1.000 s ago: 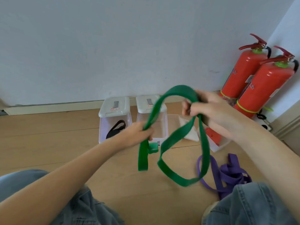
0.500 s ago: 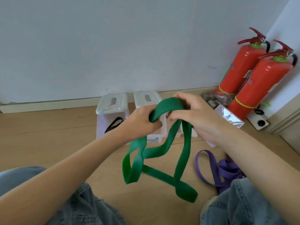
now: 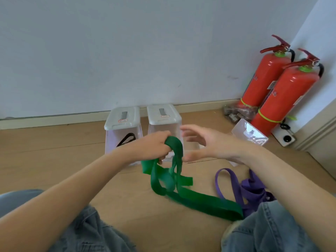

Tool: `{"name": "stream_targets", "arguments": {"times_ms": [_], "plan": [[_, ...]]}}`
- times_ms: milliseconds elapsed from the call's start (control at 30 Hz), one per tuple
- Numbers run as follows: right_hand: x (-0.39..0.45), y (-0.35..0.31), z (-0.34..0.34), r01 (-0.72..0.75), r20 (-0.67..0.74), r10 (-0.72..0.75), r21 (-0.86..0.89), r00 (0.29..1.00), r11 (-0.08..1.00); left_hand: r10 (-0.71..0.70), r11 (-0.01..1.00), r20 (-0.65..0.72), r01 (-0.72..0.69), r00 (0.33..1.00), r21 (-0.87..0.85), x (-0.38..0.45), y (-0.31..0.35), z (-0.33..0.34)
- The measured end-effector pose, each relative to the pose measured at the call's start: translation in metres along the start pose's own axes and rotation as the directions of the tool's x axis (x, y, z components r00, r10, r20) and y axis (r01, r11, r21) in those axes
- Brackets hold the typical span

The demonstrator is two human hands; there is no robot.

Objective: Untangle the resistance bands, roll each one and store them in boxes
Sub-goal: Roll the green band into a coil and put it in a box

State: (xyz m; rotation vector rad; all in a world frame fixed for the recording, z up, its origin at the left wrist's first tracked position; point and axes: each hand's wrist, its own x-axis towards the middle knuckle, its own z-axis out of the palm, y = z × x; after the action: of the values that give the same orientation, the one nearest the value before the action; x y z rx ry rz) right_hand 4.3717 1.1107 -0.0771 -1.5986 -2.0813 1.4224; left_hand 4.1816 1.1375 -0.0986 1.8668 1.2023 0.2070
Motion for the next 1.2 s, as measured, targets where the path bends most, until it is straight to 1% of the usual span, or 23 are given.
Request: {"name": "stream_targets", "arguments": {"times_ms": [67, 133, 167, 233, 267, 333, 400, 467, 533, 600, 633, 700, 767, 800, 867, 900, 967, 1000, 1033, 1067, 1100, 1133, 1200], "plan": [[0.008, -0.003, 0.013, 0.078, -0.060, -0.083, -0.075, 0.995, 0.994, 0.022, 1.000, -0.006, -0.021, 1.000, 0.015, 0.004, 0.008, 0.007], [0.013, -0.005, 0.020, 0.096, -0.166, -0.109, -0.086, 0.980, 0.992, 0.022, 0.999, -0.055, -0.023, 0.998, -0.024, 0.004, 0.010, -0.001], [0.013, -0.007, 0.021, 0.126, -0.215, -0.130, -0.030, 0.968, 0.992, 0.014, 0.999, -0.060, -0.016, 0.998, -0.033, 0.004, 0.005, -0.005], [0.010, -0.010, 0.015, 0.214, -0.302, -0.154, 0.177, 0.941, 0.961, 0.008, 1.000, -0.032, -0.007, 0.999, 0.007, 0.001, -0.006, -0.007], [0.007, -0.011, 0.009, 0.265, -0.348, -0.152, 0.304, 0.925, 0.915, 0.010, 1.000, 0.009, -0.010, 1.000, 0.013, -0.001, -0.012, -0.005], [0.005, -0.011, -0.001, 0.372, -0.457, -0.126, 0.501, 0.880, 0.781, 0.054, 0.995, 0.084, -0.047, 0.995, -0.086, -0.005, -0.019, 0.002], [0.007, -0.010, -0.005, 0.421, -0.528, -0.076, 0.573, 0.846, 0.703, 0.109, 0.979, 0.109, -0.087, 0.988, -0.186, -0.007, -0.021, 0.004], [0.010, -0.005, -0.008, 0.431, -0.573, -0.014, 0.601, 0.820, 0.673, 0.131, 0.975, 0.100, -0.110, 0.986, -0.192, -0.007, -0.023, 0.002], [0.015, 0.003, -0.016, 0.449, -0.632, 0.156, 0.682, 0.759, 0.578, 0.128, 0.977, 0.127, -0.104, 0.984, -0.185, -0.008, -0.024, -0.001], [0.017, 0.014, -0.030, 0.484, -0.651, 0.366, 0.749, 0.665, 0.453, 0.128, 0.947, 0.182, -0.066, 0.975, -0.314, -0.013, -0.024, -0.005], [0.018, 0.019, -0.035, 0.498, -0.651, 0.428, 0.757, 0.627, 0.423, 0.150, 0.915, 0.199, -0.060, 0.968, -0.400, -0.015, -0.024, -0.007], [0.019, 0.030, -0.035, 0.462, -0.656, 0.466, 0.752, 0.594, 0.470, 0.199, 0.849, 0.248, -0.040, 0.948, -0.528, -0.017, -0.024, -0.011], [0.020, 0.036, -0.032, 0.385, -0.668, 0.464, 0.728, 0.581, 0.567, 0.186, 0.844, 0.276, -0.010, 0.943, -0.536, -0.016, -0.025, -0.013], [0.020, 0.038, -0.032, 0.355, -0.672, 0.463, 0.718, 0.578, 0.599, 0.140, 0.864, 0.246, 0.003, 0.959, -0.503, -0.014, -0.027, -0.013], [0.017, 0.038, -0.034, 0.308, -0.680, 0.428, 0.685, 0.595, 0.660, -0.029, 0.893, 0.078, 0.061, 0.997, -0.446, -0.009, -0.032, -0.015], [0.016, 0.037, -0.033, 0.287, -0.686, 0.388, 0.653, 0.616, 0.701, -0.120, 0.906, -0.040, 0.093, 0.992, -0.413, -0.006, -0.036, -0.017], [0.014, 0.037, -0.030, 0.273, -0.692, 0.289, 0.581, 0.662, 0.767, -0.224, 0.965, -0.334, 0.161, 0.916, -0.205, 0.000, -0.047, -0.021], [0.013, 0.035, -0.027, 0.275, -0.691, 0.247, 0.551, 0.679, 0.788, -0.232, 0.973, -0.436, 0.216, 0.870, -0.086, 0.003, -0.054, -0.022], [0.012, 0.031, -0.025, 0.276, -0.695, 0.211, 0.519, 0.687, 0.809, -0.246, 0.964, -0.458, 0.264, 0.855, -0.024, 0.004, -0.060, -0.023], [0.010, 0.027, -0.025, 0.274, -0.705, 0.166, 0.466, 0.689, 0.841, -0.270, 0.957, -0.403, 0.291, 0.875, -0.011, 0.005, -0.062, -0.023], [0.007, 0.022, -0.026, 0.267, -0.709, 0.099, 0.386, 0.698, 0.883, -0.292, 0.952, -0.299, 0.307, 0.908, 0.002, 0.004, -0.063, -0.021], [0.004, 0.016, -0.026, 0.262, -0.686, 0.008, 0.289, 0.727, 0.921, -0.276, 0.953, -0.203, 0.295, 0.939, 0.068, 0.004, -0.061, -0.018], [-0.002, 0.003, -0.021, 0.269, -0.519, -0.174, 0.113, 0.837, 0.956, -0.140, 0.964, -0.093, 0.157, 0.986, 0.215, 0.004, -0.055, -0.013]]}}
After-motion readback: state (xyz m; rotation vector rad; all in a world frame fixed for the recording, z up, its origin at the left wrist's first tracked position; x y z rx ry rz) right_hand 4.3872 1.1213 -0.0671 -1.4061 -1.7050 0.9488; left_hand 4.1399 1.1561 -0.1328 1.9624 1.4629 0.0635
